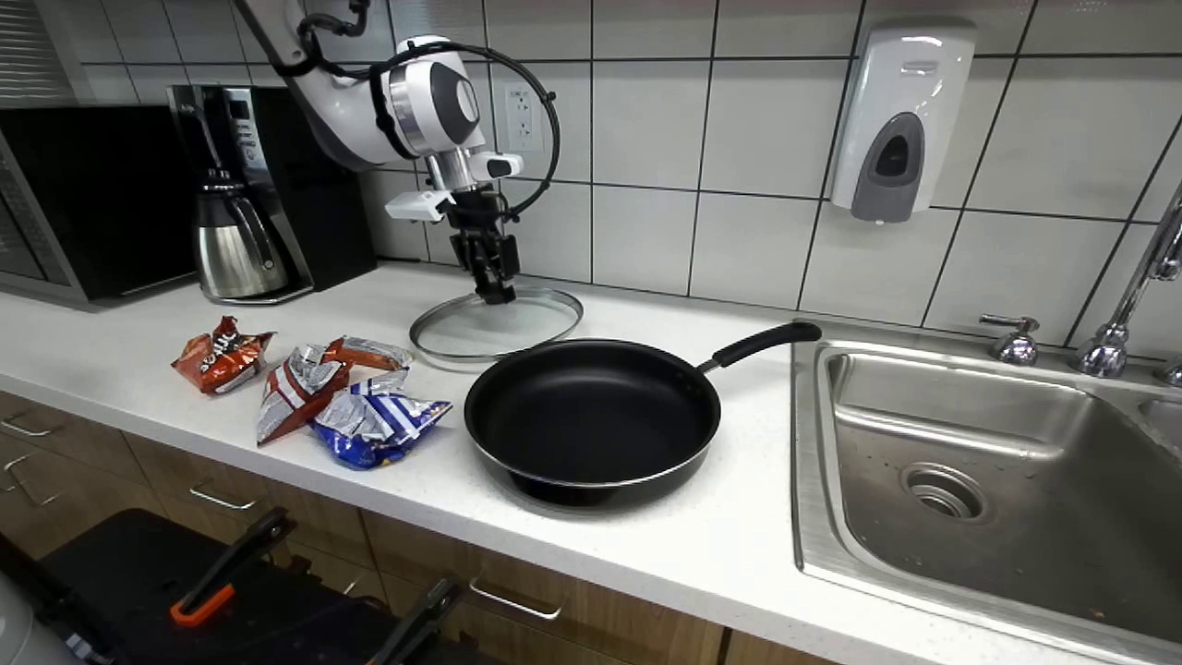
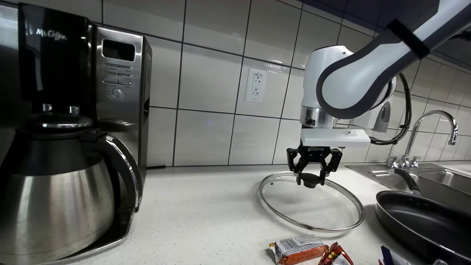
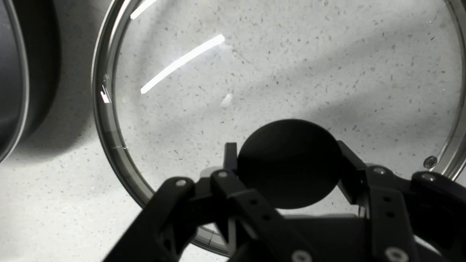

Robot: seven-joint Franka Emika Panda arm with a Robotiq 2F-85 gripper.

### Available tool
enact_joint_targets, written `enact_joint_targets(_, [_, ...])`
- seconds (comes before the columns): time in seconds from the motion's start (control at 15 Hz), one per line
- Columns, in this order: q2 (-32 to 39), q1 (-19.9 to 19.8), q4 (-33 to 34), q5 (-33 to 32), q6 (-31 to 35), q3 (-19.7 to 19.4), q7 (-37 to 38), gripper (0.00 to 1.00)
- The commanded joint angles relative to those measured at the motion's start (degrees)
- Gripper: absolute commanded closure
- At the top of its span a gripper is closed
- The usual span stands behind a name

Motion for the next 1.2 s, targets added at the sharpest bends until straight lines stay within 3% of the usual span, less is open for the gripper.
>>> enact_joint_targets(0.0, [-0.55,1.05,1.79,1.64,-2.98,-0.56,-1.07,0.61])
enact_joint_targets(0.6, [-0.69,1.16,1.21,1.8,-3.25,-1.12,-0.77,0.61])
enact_joint_targets(0.67, [-0.71,1.17,1.19,1.81,-3.33,-1.15,-0.74,0.11])
enact_joint_targets(0.87, [-1.06,1.24,1.24,1.88,-3.39,-1.07,-0.7,0.0])
enact_joint_targets(1.13, [-3.08,1.49,0.45,1.88,-3.43,-0.75,-0.77,0.0])
